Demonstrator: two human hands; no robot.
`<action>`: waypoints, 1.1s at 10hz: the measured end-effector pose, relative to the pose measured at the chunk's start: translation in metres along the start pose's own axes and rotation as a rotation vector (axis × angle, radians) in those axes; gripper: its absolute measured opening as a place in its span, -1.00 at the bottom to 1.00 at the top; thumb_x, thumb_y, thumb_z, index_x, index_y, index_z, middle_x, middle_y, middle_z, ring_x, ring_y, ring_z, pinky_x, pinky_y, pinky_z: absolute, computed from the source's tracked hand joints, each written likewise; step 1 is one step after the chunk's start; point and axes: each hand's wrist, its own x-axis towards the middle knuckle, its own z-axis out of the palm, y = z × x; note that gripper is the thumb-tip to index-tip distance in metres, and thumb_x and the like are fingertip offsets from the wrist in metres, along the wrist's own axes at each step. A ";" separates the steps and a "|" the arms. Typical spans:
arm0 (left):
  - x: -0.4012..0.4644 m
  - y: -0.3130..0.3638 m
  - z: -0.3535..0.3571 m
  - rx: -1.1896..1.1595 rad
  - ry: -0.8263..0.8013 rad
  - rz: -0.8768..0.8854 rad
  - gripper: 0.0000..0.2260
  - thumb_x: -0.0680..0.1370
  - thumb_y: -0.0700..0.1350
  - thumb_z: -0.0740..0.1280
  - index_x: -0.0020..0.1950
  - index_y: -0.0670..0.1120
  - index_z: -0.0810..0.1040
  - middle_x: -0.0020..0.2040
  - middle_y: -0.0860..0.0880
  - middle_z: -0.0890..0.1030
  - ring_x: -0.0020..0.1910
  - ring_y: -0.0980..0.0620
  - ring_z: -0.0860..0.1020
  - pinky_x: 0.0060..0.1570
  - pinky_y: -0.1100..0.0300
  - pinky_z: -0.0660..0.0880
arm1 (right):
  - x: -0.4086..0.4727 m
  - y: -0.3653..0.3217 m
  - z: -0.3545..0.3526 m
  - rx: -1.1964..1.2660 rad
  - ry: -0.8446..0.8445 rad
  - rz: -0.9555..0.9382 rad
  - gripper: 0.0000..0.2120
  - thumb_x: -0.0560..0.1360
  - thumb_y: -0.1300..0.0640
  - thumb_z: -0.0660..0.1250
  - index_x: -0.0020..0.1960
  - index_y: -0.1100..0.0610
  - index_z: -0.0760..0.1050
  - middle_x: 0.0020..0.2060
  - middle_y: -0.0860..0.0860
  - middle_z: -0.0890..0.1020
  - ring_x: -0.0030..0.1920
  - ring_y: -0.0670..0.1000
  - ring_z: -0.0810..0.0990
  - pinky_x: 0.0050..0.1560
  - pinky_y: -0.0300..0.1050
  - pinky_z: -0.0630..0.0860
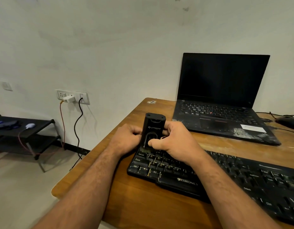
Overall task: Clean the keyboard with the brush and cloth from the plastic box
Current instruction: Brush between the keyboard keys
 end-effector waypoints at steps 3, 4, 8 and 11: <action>0.000 0.000 -0.001 0.017 -0.021 0.002 -0.87 0.49 -0.17 0.38 -0.22 -0.06 0.70 -0.38 0.01 0.66 -0.41 0.05 0.56 -0.19 0.12 0.53 | -0.002 -0.002 0.004 -0.263 0.124 -0.059 -0.71 0.40 0.18 0.50 0.07 -0.08 0.58 -0.31 -0.13 0.64 -0.46 -0.24 0.54 -0.42 -0.35 0.45; 0.002 0.001 -0.002 0.026 -0.020 0.056 -0.91 0.39 -0.06 0.39 -0.22 -0.05 0.67 -0.29 0.02 0.69 -0.26 0.02 0.65 -0.09 0.01 0.59 | -0.010 -0.007 0.008 -0.188 -0.002 -0.066 -0.68 0.40 0.20 0.52 0.10 -0.06 0.61 -0.15 -0.14 0.71 -0.28 -0.11 0.68 -0.23 -0.21 0.63; 0.006 -0.003 0.000 0.031 0.008 0.017 -0.86 0.40 -0.06 0.32 -0.22 -0.12 0.58 -0.19 -0.10 0.68 -0.15 -0.18 0.65 -0.03 -0.17 0.60 | -0.017 -0.011 0.015 -0.244 -0.003 -0.088 -0.68 0.40 0.21 0.51 0.07 -0.08 0.61 -0.15 -0.16 0.71 -0.23 -0.15 0.68 -0.20 -0.24 0.63; 0.005 -0.005 0.000 -0.045 0.047 0.048 -0.85 0.35 -0.03 0.29 -0.19 -0.07 0.57 -0.14 -0.10 0.65 -0.07 -0.21 0.63 0.06 -0.14 0.58 | -0.022 -0.013 0.017 -0.261 -0.006 -0.097 -0.69 0.39 0.19 0.52 0.08 -0.08 0.61 -0.16 -0.15 0.70 -0.19 -0.13 0.68 -0.12 -0.15 0.65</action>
